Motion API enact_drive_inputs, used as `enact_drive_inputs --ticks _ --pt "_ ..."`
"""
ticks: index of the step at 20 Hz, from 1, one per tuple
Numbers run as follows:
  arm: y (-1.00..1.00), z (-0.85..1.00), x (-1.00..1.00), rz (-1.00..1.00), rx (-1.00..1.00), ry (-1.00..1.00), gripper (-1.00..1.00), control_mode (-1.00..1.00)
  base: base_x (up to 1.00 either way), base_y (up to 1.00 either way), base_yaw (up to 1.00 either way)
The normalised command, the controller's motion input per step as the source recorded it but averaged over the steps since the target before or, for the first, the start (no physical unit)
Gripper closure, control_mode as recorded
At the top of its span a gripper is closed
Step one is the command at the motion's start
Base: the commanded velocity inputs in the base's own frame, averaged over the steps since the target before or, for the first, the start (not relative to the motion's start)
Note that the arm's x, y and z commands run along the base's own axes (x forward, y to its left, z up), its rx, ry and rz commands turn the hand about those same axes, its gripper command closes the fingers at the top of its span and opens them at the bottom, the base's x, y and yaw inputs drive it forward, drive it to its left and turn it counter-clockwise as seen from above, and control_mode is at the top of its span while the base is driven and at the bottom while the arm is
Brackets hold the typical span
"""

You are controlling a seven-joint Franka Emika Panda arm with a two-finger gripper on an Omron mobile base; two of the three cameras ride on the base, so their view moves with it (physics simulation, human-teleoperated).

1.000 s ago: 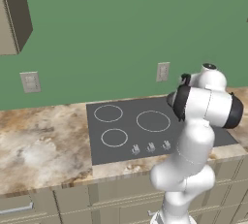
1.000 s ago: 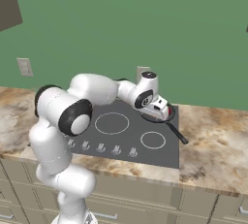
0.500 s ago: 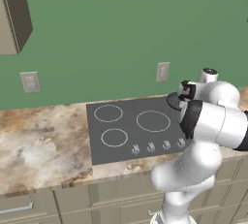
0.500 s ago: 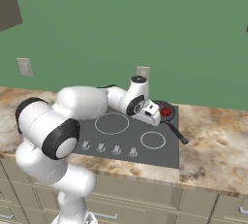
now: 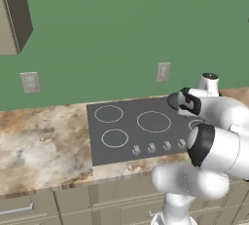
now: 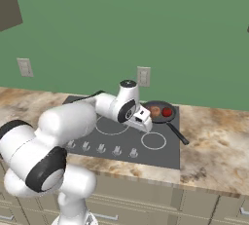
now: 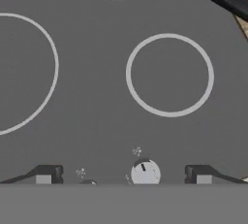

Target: Place the pan on the rear right burner on the stove. Then place the tomato and the onion in the pan and turn on the rear right burner.

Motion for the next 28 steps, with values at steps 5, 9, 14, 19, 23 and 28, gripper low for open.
enact_drive_inputs --ticks 5,9,14,19,23,28 --pt "0.37 0.06 -0.46 0.03 0.00 0.01 -1.00 -1.00 0.00 0.00 0.00" --pt "0.37 0.00 -0.33 0.05 0.00 0.00 -1.00 -1.00 0.00 0.00 0.00" --pt "0.23 0.00 -0.27 0.10 0.00 0.00 -1.00 -1.00 0.00 0.00 0.00" --pt "0.09 -0.11 -0.21 0.09 0.00 0.00 -1.00 -1.00 0.00 0.00 0.00" --pt "0.06 -0.14 -0.09 0.09 0.00 0.00 -1.00 -1.00 0.00 0.00 0.00" --pt "0.01 -0.03 0.00 0.08 0.00 -0.01 -1.00 -1.00 0.00 0.00 0.00"
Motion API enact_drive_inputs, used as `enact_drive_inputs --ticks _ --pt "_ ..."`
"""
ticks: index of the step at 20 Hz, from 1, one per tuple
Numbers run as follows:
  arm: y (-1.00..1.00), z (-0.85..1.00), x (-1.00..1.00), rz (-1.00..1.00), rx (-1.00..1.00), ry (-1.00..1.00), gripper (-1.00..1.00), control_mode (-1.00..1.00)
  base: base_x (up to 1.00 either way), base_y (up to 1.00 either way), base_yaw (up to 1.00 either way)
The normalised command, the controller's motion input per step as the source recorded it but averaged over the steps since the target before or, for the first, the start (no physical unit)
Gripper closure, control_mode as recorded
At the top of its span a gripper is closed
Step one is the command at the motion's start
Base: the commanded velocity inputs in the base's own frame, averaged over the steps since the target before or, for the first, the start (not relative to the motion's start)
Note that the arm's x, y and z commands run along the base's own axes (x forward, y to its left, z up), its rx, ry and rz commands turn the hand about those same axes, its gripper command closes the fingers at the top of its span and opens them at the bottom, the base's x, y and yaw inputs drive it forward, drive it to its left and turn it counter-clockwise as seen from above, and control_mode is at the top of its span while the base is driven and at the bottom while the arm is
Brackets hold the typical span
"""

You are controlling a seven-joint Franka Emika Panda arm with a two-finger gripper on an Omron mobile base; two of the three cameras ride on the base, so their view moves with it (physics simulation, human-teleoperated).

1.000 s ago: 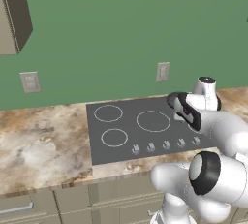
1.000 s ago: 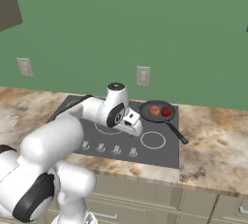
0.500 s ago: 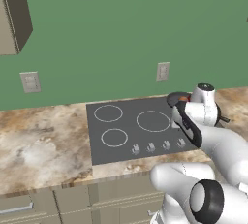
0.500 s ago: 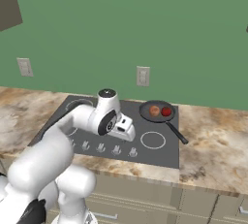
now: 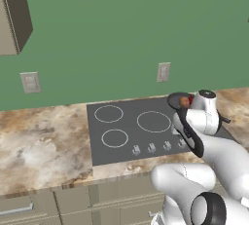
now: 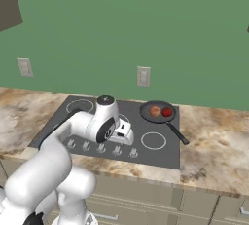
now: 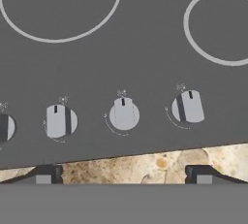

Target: Place the pan on the rear right burner on the stove. Then place the tomato and the onion in the pan and turn on the rear right burner.

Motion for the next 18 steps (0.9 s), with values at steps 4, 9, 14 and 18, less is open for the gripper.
enact_drive_inputs --ticks 4,9,14,18 --pt "0.00 -0.03 0.00 0.06 0.00 0.00 -1.00 -1.00 0.00 0.00 0.00" --pt "0.02 -0.25 0.08 0.02 -0.03 0.00 -1.00 -1.00 0.00 0.00 0.00" --pt "0.03 -0.07 0.13 0.00 -0.03 -0.02 -1.00 -1.00 0.00 0.00 0.00" --pt "0.00 0.00 0.05 0.00 -0.01 0.00 -1.00 -1.00 0.00 0.00 0.00"
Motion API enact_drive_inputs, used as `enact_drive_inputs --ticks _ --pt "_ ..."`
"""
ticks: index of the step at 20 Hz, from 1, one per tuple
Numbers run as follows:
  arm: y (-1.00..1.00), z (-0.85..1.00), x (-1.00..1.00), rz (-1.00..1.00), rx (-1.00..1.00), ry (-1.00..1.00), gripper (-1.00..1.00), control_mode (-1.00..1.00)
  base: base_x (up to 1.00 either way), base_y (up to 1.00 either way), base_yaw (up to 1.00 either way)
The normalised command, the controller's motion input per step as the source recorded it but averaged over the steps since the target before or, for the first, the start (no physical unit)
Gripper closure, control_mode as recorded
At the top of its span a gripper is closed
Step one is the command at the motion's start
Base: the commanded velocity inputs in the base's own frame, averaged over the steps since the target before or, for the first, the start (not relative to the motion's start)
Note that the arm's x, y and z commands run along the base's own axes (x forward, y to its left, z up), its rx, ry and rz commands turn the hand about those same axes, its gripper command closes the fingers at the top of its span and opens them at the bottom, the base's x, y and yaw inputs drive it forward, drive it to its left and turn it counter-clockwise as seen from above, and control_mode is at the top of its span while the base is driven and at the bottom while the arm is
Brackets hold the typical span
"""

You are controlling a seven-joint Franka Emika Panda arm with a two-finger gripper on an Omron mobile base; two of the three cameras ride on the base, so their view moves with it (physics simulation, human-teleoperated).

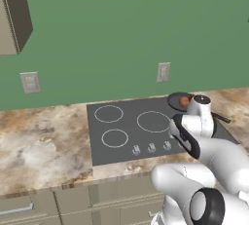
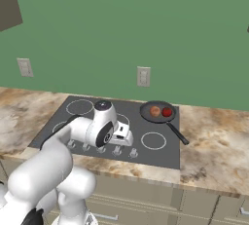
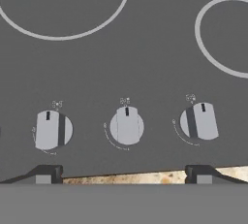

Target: Place the pan on the rear right burner on the stove. Then place the tomato and the onion in the pan and turn on the rear right burner.

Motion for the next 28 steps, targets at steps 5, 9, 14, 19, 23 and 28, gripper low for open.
enact_drive_inputs --ticks 5,9,14,19,23,28 --pt "0.00 -0.03 0.00 0.02 -0.01 0.00 -1.00 -1.00 0.00 0.00 0.00" --pt "0.00 -0.08 0.05 0.03 -0.02 0.00 -1.00 -1.00 0.00 0.00 0.00" --pt "0.00 -0.05 0.10 0.03 -0.03 0.00 -1.00 -1.00 0.00 0.00 0.00" --pt "0.00 -0.10 0.01 0.03 -0.02 0.00 -1.00 -1.00 0.00 0.00 0.00" --pt "0.00 -0.16 0.00 0.03 -0.02 0.00 -1.00 -1.00 0.00 0.00 0.00" --pt "0.00 -0.09 0.03 0.01 -0.01 0.00 -1.00 -1.00 0.00 0.00 0.00"
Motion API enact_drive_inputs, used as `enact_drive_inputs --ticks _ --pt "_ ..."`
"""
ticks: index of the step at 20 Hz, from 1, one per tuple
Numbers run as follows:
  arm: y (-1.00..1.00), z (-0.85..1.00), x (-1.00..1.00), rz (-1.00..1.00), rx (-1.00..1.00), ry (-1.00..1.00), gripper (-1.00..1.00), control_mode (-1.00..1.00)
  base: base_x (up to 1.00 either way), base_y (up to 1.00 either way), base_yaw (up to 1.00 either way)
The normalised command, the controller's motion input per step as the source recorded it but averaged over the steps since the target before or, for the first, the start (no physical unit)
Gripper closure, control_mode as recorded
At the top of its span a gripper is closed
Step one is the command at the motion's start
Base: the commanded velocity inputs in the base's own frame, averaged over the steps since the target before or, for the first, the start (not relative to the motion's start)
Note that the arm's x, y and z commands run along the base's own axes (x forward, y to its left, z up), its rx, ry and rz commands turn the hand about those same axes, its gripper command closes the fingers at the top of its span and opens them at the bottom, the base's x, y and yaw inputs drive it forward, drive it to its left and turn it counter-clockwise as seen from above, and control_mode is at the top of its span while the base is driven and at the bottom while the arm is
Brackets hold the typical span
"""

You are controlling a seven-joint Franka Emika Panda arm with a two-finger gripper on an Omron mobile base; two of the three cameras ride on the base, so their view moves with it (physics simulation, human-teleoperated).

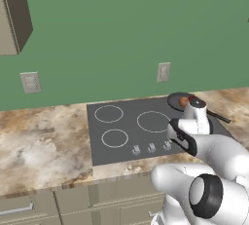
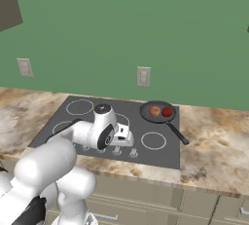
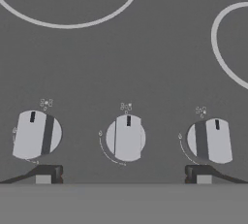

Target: Place the pan on the rear right burner on the stove. Then place the tomato and the onion in the pan and turn on the rear right burner.

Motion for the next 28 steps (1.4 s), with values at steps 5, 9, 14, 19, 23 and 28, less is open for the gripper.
enact_drive_inputs --ticks 5,9,14,19,23,28 --pt "0.00 0.00 0.17 0.01 0.00 0.00 -1.00 -1.00 0.00 0.00 0.00" --pt "0.00 -0.06 0.05 0.00 0.00 0.00 -1.00 -1.00 0.00 0.00 0.00" --pt "0.00 -0.11 0.00 0.00 0.00 0.00 -1.00 -1.00 0.00 0.00 0.00" --pt "0.00 -0.17 0.00 0.00 0.00 0.00 -1.00 -1.00 0.00 0.00 0.00" --pt "0.00 -0.28 0.02 0.00 0.00 0.00 -1.00 -1.00 0.00 0.00 0.00" --pt "0.00 -0.22 0.00 0.00 0.00 0.00 -1.00 -1.00 0.00 0.00 0.00"
